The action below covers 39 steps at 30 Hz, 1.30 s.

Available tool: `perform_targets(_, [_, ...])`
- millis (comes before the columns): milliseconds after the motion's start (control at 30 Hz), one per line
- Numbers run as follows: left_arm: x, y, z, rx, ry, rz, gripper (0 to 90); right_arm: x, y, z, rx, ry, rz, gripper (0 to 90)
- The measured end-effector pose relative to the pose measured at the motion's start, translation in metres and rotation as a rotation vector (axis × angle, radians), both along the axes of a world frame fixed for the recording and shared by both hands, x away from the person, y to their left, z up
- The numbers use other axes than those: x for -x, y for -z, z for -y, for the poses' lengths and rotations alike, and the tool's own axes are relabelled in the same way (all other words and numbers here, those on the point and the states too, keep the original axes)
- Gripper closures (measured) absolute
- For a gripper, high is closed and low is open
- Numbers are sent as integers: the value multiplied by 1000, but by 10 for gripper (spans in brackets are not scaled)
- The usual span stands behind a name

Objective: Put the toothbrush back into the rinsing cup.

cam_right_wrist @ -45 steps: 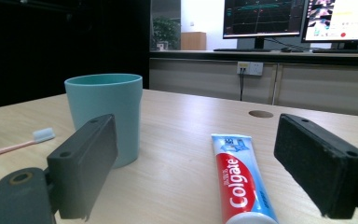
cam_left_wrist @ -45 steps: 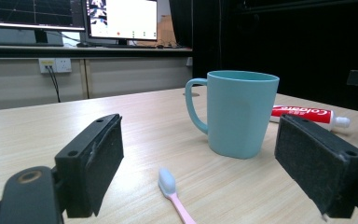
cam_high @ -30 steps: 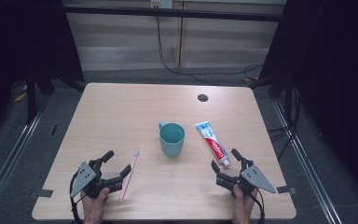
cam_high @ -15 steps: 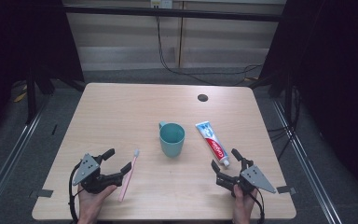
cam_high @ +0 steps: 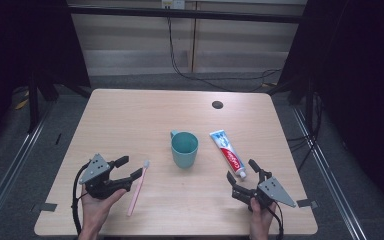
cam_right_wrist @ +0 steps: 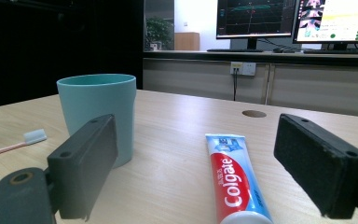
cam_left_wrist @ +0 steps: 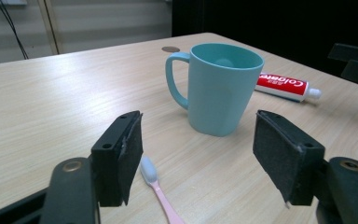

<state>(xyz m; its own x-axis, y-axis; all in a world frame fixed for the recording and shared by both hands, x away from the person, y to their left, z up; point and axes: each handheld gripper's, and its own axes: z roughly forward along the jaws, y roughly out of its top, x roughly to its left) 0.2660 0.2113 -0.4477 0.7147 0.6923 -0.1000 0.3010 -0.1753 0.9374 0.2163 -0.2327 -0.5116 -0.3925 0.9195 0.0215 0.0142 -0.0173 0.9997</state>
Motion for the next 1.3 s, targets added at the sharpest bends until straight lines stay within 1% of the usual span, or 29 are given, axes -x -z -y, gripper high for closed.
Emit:
perform_targets(67, [-3,-2,0,-15,1,-17,338,0,0,0,0,0,1,129])
perform_targets(100, [-4,-3,0,-15,2,-22,339,0,0,0,0,2,0,129])
perform_targets(167, [-6,-4,1,-12,-1,-23,373,0,0,0,1,16,-3,130])
perform_targets(233, [-8,-6,4,-19,4,-35,395,0,0,-1,-1,23,-5,130])
perform_targets(267, [-10,-7,5,-29,5,-41,404,0,0,-1,-2,24,-5,130])
perform_targets(367, [-16,-11,9,-41,14,-80,427,0,0,-1,1,24,-1,130])
perform_targets(433, [-22,-13,12,-71,30,-111,429,0,0,-1,1,23,-1,130])
perform_targets(500, [-26,-14,14,-90,32,-144,438,0,0,-1,2,24,-1,130])
perform_targets(533, [-27,-14,16,-105,18,-165,448,0,0,-1,2,24,-1,130])
perform_targets(567, [-28,-14,17,-116,16,-176,457,0,0,-1,1,24,0,130])
perform_targets(633, [-32,-13,18,-130,30,-217,456,0,0,-1,2,24,-1,130])
perform_targets(667, [-34,-13,19,-144,39,-242,458,0,0,-1,2,24,0,130])
perform_targets(700, [-35,-13,19,-150,43,-257,460,0,0,-1,2,24,-1,130])
perform_targets(733, [-37,-13,20,-159,45,-263,462,0,0,-1,2,24,-1,130])
perform_targets(800, [-40,-16,21,-162,46,-292,482,0,0,-1,2,23,-1,130])
perform_targets(833, [-41,-17,22,-167,43,-295,483,0,0,-1,2,23,-1,130])
perform_targets(867, [-41,-19,22,-171,50,-296,491,0,0,-1,2,23,-1,130])
perform_targets(967, [-43,-24,24,-185,47,-325,524,0,0,-1,1,23,-1,130])
perform_targets(1000, [-44,-26,25,-209,54,-346,539,0,0,-1,2,24,0,130])
perform_targets(1033, [-44,-26,26,-225,62,-355,540,0,0,-1,2,23,0,130])
perform_targets(1067, [-45,-25,28,-248,70,-386,545,0,0,-1,1,23,-1,130])
perform_targets(1167, [-47,-20,31,-270,102,-457,545,0,0,-1,1,23,-1,130])
perform_targets(1200, [-49,-18,33,-290,97,-483,540,0,0,-1,1,23,-1,130])
perform_targets(1233, [-50,-16,33,-302,93,-498,535,0,0,-1,1,23,0,130])
perform_targets(1267, [-52,-15,34,-317,94,-520,531,0,0,-1,1,23,-1,130])
perform_targets(1300, [-53,-13,34,-320,94,-544,528,0,0,-1,1,23,-1,130])
